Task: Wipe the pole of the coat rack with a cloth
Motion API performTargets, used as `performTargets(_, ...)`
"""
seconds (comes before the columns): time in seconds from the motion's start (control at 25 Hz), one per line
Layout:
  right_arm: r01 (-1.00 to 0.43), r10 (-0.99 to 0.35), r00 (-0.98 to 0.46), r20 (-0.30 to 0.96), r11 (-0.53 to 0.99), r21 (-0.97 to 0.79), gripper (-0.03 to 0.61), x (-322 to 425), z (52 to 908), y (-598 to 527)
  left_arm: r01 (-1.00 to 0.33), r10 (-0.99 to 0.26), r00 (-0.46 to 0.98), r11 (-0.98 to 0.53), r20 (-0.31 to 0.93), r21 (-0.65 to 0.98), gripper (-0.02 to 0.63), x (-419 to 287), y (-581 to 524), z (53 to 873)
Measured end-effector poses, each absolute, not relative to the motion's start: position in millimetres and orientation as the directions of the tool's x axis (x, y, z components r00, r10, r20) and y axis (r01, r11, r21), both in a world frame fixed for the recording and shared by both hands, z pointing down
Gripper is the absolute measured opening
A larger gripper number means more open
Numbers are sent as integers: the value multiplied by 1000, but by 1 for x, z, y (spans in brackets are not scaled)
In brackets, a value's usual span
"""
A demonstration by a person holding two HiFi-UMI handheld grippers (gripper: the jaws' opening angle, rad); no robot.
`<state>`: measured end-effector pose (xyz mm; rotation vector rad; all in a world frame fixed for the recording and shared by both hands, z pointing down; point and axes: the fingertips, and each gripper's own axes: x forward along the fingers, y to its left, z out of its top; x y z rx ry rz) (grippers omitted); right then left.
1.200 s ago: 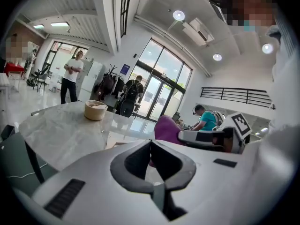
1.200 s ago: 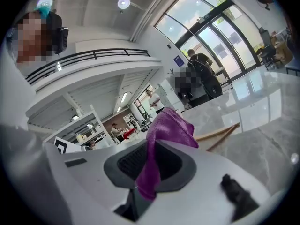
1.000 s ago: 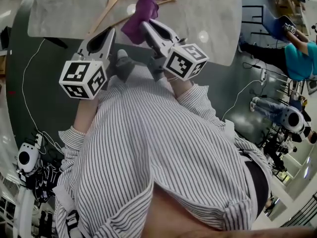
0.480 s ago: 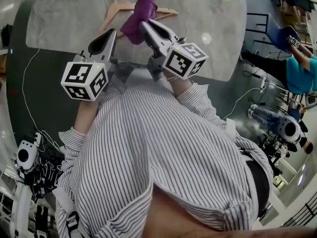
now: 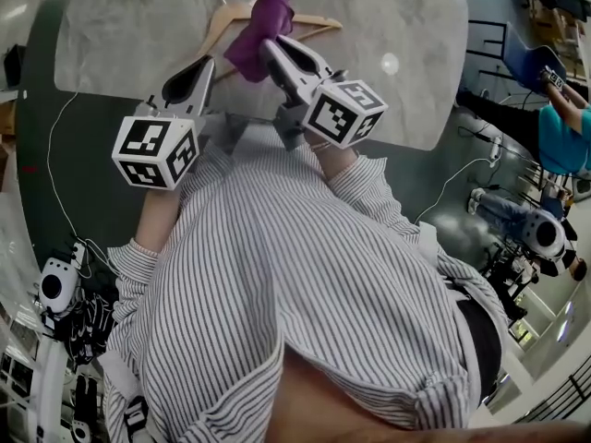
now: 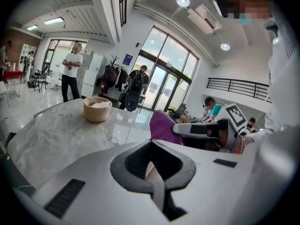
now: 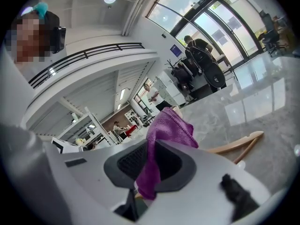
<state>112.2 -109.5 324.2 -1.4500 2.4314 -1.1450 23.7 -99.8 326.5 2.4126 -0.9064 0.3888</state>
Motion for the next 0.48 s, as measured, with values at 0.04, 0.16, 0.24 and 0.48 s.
performTargets(0.04,-724,-788,-544,290,264,-638,55,112,325,-109,-673,-516,734,-636,441,378,11,23,-101,327)
performTargets(0.16,-727,-792,-531,302,242,-643,55,114,328,-109,-670,-494,733,-642,467,372,11,22,-102,334)
performTargets(0.24,-728,-796,-522,307,228,-646,55,115,331,-109,-671,-481,727,-648,490,359,12,21,-101,340)
performTargets(0.48,-737,-799,-500,334,189,-649,55,119,345,-107,-679,-475,715,-647,513,347,12,19,-104,355)
